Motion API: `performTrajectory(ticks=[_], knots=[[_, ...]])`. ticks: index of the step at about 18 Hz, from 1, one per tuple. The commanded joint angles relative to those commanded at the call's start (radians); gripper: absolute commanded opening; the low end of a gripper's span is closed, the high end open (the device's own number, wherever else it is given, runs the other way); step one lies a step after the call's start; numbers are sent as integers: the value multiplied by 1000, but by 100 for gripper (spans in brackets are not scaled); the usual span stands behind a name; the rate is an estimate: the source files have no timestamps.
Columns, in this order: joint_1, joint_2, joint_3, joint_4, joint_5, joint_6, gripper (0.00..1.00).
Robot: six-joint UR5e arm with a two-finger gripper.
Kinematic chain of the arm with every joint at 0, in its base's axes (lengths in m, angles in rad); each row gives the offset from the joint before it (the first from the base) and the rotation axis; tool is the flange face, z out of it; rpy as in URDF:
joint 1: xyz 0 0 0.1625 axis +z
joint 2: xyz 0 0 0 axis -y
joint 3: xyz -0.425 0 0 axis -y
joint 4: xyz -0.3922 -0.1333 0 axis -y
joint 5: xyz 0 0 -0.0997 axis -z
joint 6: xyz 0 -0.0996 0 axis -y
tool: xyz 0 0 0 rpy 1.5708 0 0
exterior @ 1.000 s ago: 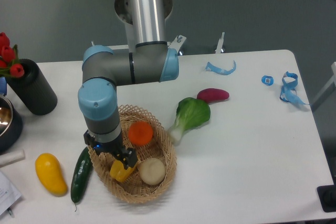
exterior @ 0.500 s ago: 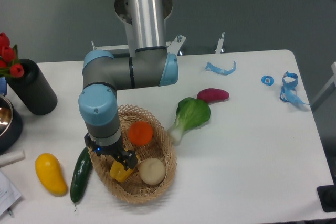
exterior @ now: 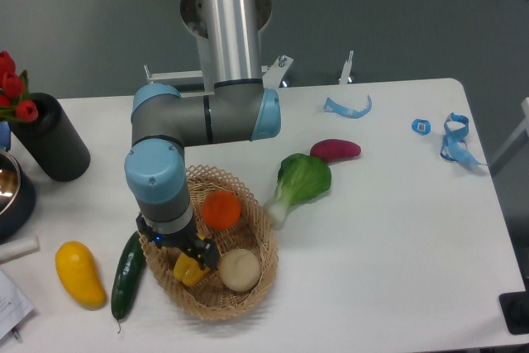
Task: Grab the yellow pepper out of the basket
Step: 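Lower the gripper onto the yellow pepper and close on it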
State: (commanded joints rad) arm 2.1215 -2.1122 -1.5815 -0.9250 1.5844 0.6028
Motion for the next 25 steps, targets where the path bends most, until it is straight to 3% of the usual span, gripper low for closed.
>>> performTrajectory(ticks=[18,25], knots=[[0,-14,28,-3,8,-12,100],[0,-22,9,-3,26,-11,100]])
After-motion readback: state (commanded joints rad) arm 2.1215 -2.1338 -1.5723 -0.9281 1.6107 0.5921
